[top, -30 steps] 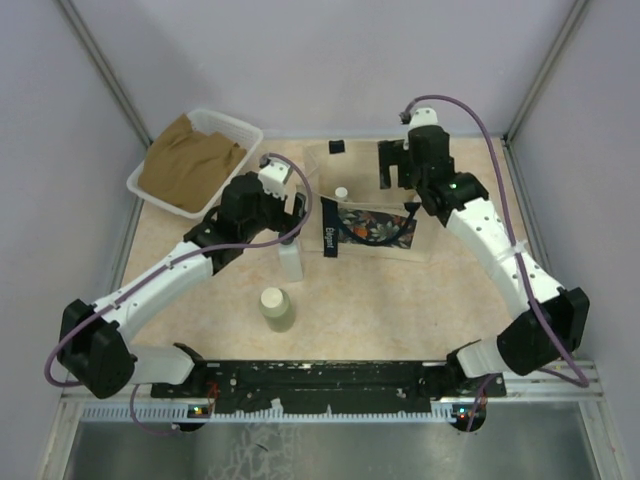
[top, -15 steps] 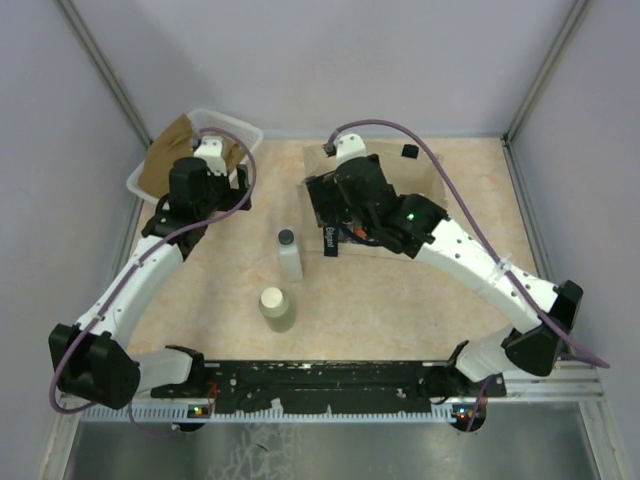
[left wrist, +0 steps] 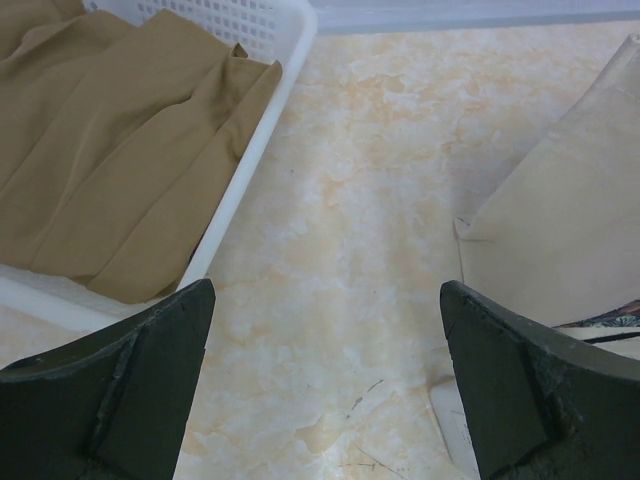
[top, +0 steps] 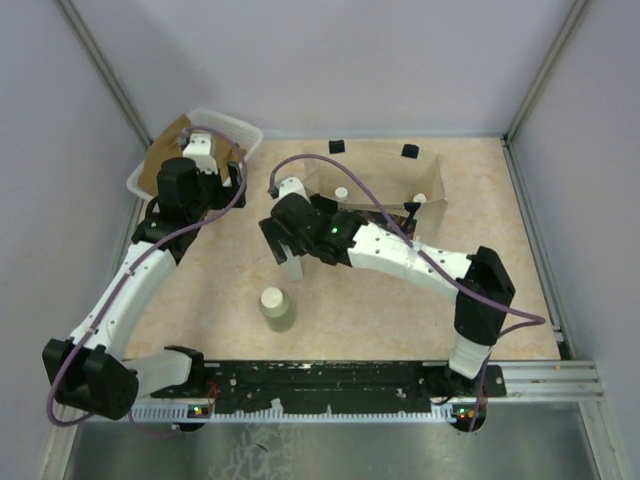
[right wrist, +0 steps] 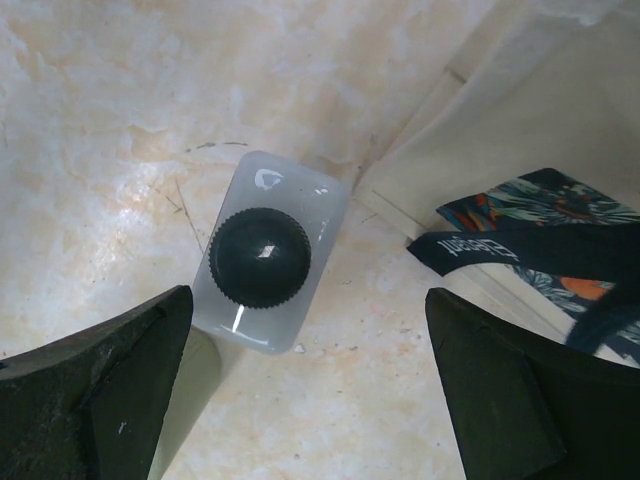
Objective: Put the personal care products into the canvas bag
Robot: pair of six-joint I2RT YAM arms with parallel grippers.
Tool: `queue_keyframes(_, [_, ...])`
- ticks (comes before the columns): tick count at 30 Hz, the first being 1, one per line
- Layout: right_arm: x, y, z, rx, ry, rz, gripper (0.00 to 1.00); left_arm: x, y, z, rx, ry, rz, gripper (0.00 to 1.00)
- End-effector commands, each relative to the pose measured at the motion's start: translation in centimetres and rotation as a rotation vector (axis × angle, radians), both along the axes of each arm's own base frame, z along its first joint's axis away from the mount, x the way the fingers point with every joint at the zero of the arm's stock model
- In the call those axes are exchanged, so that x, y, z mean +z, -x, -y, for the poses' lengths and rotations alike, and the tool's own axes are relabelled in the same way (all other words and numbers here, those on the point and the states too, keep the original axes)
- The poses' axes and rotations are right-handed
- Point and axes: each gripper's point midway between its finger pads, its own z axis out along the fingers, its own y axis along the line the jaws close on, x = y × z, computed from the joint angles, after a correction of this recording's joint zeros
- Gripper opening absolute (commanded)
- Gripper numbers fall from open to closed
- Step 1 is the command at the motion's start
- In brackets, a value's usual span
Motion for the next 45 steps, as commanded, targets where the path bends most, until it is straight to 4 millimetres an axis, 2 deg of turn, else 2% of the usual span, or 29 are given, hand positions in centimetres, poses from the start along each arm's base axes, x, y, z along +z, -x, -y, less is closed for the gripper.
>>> queue_keyframes(1, [1.8,-0.9,-3.1,0.001,-0.117,0.023,0.99,1.3,0.4,-0.1,-0.006,0.021,0.033,0.99])
queue_keyframes(10, [-1.8,-2.4,-5.0,-0.017,-0.077,0.008,0.99,0.9,0.3,0.1,-0.019,0.029,0.030,0.99])
queue_keyframes(12, [-2.7,-2.6,-5.3,-0.016,-0.065,0.006,0.92,0.9,0.3,0.2,-0.020,0.030,0.029,0.99])
queue_keyframes(13, [-3.1,-2.7,-5.5,-0.014,-0.061,0.005,0.86,0.9,0.3,0.2,-0.020,0.031,0.030,0.99])
queue_keyframes(14, [-3.4,-2.7,-5.6,-0.012,-0.055,0.000,0.76,0.8,0.3,0.2,-0.021,0.030,0.028,0.99])
queue_keyframes(18, [-3.7,-2.6,-5.1,-0.021,-0.038,-0.003,0.30,0.8,0.3,0.2,-0.024,0.034,0.028,0.99])
queue_keyframes(21, [-2.9,-2.7,-4.2,-0.040,-0.038,0.026,0.04,1.0,0.3,0.5,-0.036,0.043,0.033,0.99])
queue_keyframes(22, [-2.6,-2.7,-3.8,-0.045,-0.037,0.033,0.00,1.1,0.3,0.6,-0.042,0.048,0.037,0.99])
queue_keyframes(27, [1.0,-1.9,-2.0,-0.056,-0.060,0.064,0.00,1.2,-0.1,2.0,-0.107,0.083,0.037,0.99])
queue_keyframes(30, [4.8,-0.6,-0.3,-0.040,-0.110,0.084,0.00,3.1,-0.2,3.9,-0.196,0.142,0.084,0.99])
queue_keyframes(31, [6.9,0.1,0.8,-0.039,-0.146,0.102,0.00,4.1,-0.2,4.8,-0.242,0.169,0.109,1.00])
queue_keyframes(32, [8.1,0.6,1.7,-0.042,-0.165,0.111,0.00,4.9,-0.1,5.6,-0.286,0.195,0.128,1.00])
queue_keyframes(37, [12.1,3.1,7.4,-0.100,-0.201,0.139,0.00,7.8,-0.7,8.8,-0.441,0.273,0.173,0.99])
queue_keyframes(40, [14.5,4.3,10.6,-0.131,-0.249,0.185,0.00,8.4,-1.1,10.7,-0.514,0.329,0.191,0.99])
queue_keyframes(43, [17.1,5.2,13.2,-0.162,-0.301,0.233,0.00,8.1,-1.6,13.0,-0.562,0.330,0.180,0.99])
queue_keyframes(45, [18.0,5.5,14.9,-0.196,-0.308,0.257,0.00,7.9,-1.9,14.7,-0.579,0.311,0.180,0.99])
